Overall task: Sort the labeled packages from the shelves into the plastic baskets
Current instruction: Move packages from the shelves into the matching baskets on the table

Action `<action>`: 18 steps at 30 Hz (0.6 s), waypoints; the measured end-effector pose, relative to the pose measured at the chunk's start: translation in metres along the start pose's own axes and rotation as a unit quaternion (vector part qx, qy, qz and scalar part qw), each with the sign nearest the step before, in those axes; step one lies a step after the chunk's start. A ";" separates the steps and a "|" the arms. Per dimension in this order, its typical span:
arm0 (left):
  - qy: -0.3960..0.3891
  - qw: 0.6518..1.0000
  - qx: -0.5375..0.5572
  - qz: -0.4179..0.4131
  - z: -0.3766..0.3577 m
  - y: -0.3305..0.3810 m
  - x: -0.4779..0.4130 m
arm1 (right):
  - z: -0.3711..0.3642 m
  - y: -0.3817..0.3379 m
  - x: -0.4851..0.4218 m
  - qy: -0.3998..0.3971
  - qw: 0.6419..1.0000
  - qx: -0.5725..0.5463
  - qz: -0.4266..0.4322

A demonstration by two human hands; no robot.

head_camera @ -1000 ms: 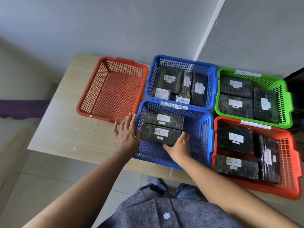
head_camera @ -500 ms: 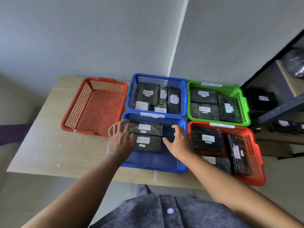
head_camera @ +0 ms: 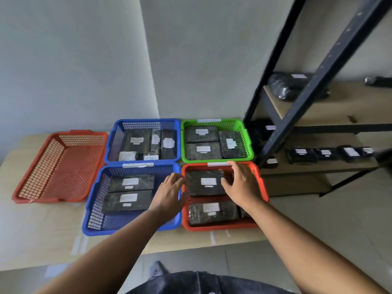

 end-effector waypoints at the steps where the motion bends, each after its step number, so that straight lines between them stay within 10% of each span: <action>1: -0.005 1.000 0.000 -0.005 -0.015 0.016 -0.006 | 0.006 0.022 0.001 0.013 1.000 0.001 -0.004; 18: -0.038 0.993 0.066 -0.091 -0.243 0.292 -0.125 | 0.149 0.382 0.019 0.070 0.992 0.046 -0.096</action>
Point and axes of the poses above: each hand's wrist, its own x-axis away from the middle knuckle, its own z-axis out of the back of the hand, y = z × x, the point moved 2 cm from there along -x, towards the middle knuckle, and after that the axes turned 14 degrees about x, right-handed, at the moved point
